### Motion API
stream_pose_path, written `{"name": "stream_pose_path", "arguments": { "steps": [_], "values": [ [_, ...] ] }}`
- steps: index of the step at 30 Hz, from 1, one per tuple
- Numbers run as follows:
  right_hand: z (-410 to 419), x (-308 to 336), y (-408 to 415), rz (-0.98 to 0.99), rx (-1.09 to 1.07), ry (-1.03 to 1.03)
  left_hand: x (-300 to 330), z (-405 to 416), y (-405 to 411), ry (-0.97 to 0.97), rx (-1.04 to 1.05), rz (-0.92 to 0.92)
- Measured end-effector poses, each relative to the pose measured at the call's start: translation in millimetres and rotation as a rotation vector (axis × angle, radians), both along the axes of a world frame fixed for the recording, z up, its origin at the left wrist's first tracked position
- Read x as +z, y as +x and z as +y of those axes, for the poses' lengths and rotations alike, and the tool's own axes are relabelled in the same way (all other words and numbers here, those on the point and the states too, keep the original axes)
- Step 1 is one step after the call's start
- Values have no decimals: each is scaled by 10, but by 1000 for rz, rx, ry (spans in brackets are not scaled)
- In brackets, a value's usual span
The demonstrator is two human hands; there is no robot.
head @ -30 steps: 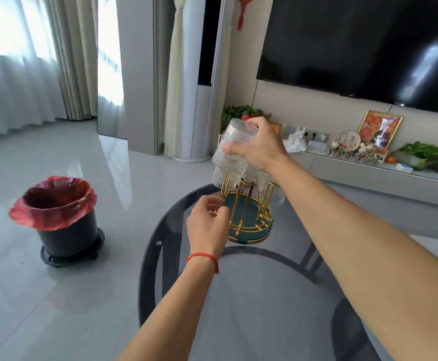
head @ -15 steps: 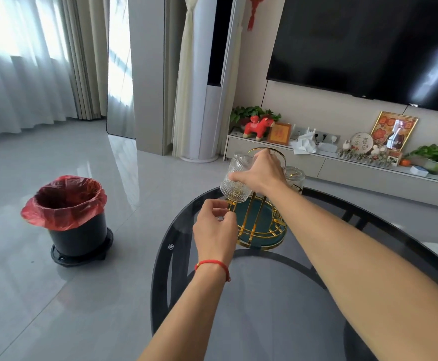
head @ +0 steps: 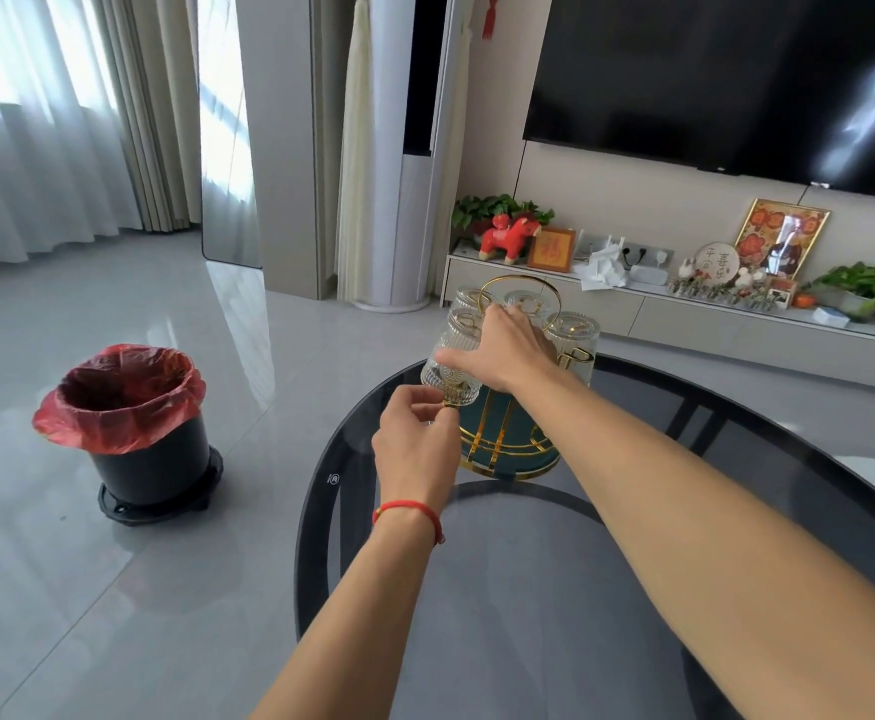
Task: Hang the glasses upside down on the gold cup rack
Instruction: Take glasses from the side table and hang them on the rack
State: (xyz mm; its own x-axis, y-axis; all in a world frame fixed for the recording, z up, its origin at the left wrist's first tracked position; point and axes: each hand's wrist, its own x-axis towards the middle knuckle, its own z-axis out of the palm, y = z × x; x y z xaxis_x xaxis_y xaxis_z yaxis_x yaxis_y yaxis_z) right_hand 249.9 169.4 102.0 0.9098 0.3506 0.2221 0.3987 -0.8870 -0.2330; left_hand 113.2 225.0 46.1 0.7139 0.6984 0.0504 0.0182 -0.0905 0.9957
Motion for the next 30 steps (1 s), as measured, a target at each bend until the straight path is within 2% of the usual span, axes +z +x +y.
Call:
{"name": "stream_pose_path", "arguments": {
  "steps": [6, 10, 12, 18, 22, 24, 26, 28, 30],
  "values": [
    [-455, 37, -263, 45, 213, 102, 29, -95, -54, 66, -50, 14],
    [-1061, 64, -531, -187, 409, 122, 6, -291, -140, 243, -142, 26],
    [-1472, 10, -671, -245, 404, 128, -33, -484, -193, 351, -254, 28],
    [-2775, -408, -1096, -156, 89, 17, -362, -1160, -430, 754, -742, 65],
    [-3513, -584, -1343, -255, -236, -68, -639, -1572, -592, 936, -951, 92],
    [-3884, -603, -1440, -219, -500, -184, -700, -1740, -631, 974, -979, 75],
    [-4147, -636, -1511, -61, -697, -266, -735, -1824, -653, 941, -991, 58],
    [-4310, -709, -1561, 69, -775, -244, -759, -1866, -674, 919, -1009, 55],
    [-4372, -771, -1580, 104, -790, -171, -776, -1867, -690, 898, -1024, 49]
  ]
}}
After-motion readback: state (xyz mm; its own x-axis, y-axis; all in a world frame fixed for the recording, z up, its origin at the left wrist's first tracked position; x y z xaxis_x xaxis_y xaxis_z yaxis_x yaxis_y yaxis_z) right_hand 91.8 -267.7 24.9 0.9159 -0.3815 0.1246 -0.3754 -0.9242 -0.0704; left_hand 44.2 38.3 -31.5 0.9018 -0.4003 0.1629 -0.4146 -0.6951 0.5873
